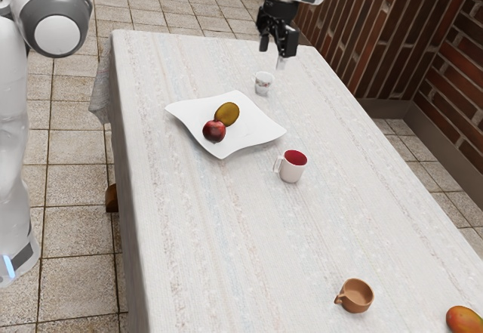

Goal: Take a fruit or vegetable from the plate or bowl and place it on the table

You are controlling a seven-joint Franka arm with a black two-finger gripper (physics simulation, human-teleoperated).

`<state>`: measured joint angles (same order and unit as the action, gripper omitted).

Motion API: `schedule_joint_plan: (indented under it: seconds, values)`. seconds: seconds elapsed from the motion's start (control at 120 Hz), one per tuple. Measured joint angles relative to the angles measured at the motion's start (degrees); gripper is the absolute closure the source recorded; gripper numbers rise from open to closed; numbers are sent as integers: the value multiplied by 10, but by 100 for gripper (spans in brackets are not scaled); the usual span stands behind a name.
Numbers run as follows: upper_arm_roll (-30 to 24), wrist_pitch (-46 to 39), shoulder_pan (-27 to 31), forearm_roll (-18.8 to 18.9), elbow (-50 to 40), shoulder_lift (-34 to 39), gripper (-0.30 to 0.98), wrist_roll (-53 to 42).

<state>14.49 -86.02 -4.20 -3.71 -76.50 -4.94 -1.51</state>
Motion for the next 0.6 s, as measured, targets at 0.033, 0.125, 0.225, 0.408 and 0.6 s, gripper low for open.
schedule_joint_plan:
  seconds: [0.033,0.125,0.225,0.408,0.6]
  values:
    - [0,1,-3,-1,0,0,0,-1]
    - [0,3,-7,-3,0,0,0,-3]
    - [3,4,-6,-6,0,0,0,-5]
    - [13,3,79,-7,23,-25,0,-7]
    - [14,2,228,-10,57,-77,0,-9]
